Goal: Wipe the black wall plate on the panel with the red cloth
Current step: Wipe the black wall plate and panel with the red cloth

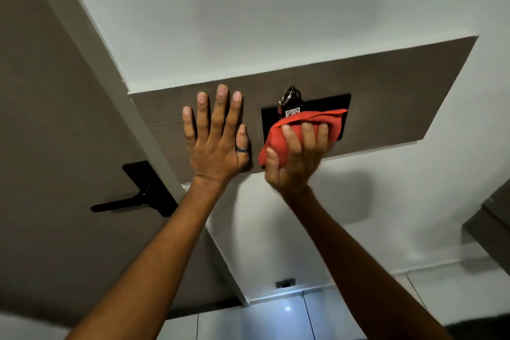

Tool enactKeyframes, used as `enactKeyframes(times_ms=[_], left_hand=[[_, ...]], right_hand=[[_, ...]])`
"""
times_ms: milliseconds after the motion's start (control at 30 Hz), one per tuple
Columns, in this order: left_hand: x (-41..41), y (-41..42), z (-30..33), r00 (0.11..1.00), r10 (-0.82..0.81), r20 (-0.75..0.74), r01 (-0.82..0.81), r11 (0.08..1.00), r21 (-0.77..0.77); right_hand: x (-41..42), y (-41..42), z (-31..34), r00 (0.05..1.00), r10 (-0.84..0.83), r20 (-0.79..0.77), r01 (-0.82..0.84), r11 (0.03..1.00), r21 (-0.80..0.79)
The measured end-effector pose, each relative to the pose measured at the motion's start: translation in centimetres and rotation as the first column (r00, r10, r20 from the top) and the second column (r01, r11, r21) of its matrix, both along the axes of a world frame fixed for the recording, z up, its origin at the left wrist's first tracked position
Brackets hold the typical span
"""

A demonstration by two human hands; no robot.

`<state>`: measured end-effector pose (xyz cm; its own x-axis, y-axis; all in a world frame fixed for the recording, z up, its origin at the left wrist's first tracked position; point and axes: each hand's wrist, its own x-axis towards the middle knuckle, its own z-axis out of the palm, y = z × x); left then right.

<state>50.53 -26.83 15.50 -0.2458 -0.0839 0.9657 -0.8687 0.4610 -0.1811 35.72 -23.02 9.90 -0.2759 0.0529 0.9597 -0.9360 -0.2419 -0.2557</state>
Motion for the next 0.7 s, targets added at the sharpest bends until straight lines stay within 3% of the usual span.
enactKeyframes(times_ms=[33, 67, 133, 167, 300, 333, 433, 467, 600, 700], left_hand=[[0.0, 0.0, 0.1, 1.000, 0.007, 0.000, -0.007, 1.000, -0.003], [-0.1, -0.1, 0.1, 1.000, 0.007, -0.002, -0.007, 1.000, -0.002], [-0.1, -0.1, 0.0, 1.000, -0.017, -0.016, 0.017, 1.000, 0.003], [-0.1, -0.1, -0.2, 1.000, -0.021, -0.018, 0.021, 1.000, -0.005], [-0.2, 0.1, 0.1, 0.999, -0.029, -0.026, 0.029, 1.000, 0.012], [-0.2, 0.2, 0.2, 0.999, -0.030, -0.026, 0.031, 0.999, 0.015], [-0.2, 0.2, 0.1, 1.000, -0.015, -0.013, 0.015, 1.000, 0.008], [-0.1, 0.2, 0.1, 1.000, -0.012, -0.014, 0.013, 1.000, 0.008], [0.0, 0.3, 0.1, 1.000, -0.006, -0.007, 0.006, 1.000, 0.001], [-0.2, 0.4, 0.4, 1.000, -0.013, 0.004, 0.013, 1.000, -0.014]], right_hand=[[1.1, 0.0, 0.0, 0.997, -0.014, 0.075, 0.014, 1.000, 0.001], [1.4, 0.0, -0.2, 0.999, -0.024, 0.035, 0.024, 1.000, 0.001], [-1.1, 0.0, 0.1, 0.979, 0.002, -0.205, -0.004, 1.000, -0.009], [-2.3, -0.1, 0.4, 0.970, 0.006, -0.242, -0.011, 1.000, -0.016], [0.8, -0.4, 0.3, 0.995, 0.000, 0.103, 0.001, 1.000, -0.011], [1.0, -0.3, -0.2, 0.998, -0.026, 0.053, 0.026, 1.000, -0.008], [-3.0, 0.4, -0.1, 0.949, -0.069, -0.309, 0.073, 0.997, 0.004], [-3.7, 0.6, 0.2, 0.939, -0.072, -0.337, 0.080, 0.997, 0.010], [-2.1, 0.9, 2.3, 0.977, -0.139, -0.162, 0.137, 0.990, -0.024], [-2.7, 1.0, 4.0, 0.971, -0.150, -0.188, 0.144, 0.989, -0.046]])
